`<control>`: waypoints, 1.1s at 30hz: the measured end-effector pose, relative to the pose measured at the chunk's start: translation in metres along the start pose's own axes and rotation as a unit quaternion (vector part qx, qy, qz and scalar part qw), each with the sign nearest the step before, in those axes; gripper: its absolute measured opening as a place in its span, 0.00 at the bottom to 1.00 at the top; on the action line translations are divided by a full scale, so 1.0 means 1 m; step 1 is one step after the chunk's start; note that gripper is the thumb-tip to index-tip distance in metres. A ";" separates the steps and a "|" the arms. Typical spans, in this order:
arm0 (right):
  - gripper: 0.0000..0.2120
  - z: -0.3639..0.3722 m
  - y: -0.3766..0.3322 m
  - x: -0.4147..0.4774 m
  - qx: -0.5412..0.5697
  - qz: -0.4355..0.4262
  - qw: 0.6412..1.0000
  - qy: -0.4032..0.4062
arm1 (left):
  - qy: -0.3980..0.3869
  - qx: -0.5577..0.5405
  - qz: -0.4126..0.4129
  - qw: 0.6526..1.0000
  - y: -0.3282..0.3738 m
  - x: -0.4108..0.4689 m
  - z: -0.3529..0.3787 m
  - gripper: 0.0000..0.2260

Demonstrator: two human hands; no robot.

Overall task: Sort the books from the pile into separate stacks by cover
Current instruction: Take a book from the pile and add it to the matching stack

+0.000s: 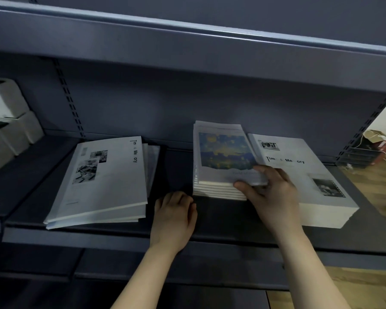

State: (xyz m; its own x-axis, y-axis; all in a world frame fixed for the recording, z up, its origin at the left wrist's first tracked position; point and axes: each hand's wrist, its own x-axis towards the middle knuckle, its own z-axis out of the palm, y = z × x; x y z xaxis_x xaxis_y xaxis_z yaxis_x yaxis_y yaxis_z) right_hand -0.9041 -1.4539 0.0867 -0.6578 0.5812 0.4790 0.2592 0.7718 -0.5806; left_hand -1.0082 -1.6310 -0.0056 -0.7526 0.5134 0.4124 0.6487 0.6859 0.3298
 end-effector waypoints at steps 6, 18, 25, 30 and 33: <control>0.27 0.004 0.004 0.005 -0.001 -0.033 0.999 -0.023 | 0.009 -0.012 0.001 1.000 -0.002 0.000 0.002 0.15; 0.24 0.026 0.001 0.035 0.015 -0.022 1.000 -0.009 | 0.028 -0.015 0.003 0.999 -0.004 0.000 0.005 0.14; 0.25 0.029 0.001 0.038 0.021 -0.017 1.000 -0.003 | 0.021 -0.013 0.001 1.000 -0.004 0.002 0.006 0.15; 0.26 0.032 0.001 0.039 0.025 -0.001 1.000 -0.012 | 0.021 -0.009 0.004 1.000 -0.004 0.002 0.006 0.15; 0.26 0.033 0.002 0.040 0.037 0.001 0.999 -0.022 | 0.022 -0.008 0.001 1.000 -0.003 0.001 0.006 0.15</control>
State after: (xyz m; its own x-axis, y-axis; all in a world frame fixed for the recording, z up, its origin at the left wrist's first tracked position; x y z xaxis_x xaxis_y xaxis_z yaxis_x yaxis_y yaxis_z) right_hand -0.9530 -1.4380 0.0829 -0.6888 0.5691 0.4491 0.2089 0.7491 -0.6287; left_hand -1.0118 -1.6293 -0.0113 -0.7462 0.4903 0.4504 0.6516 0.6765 0.3432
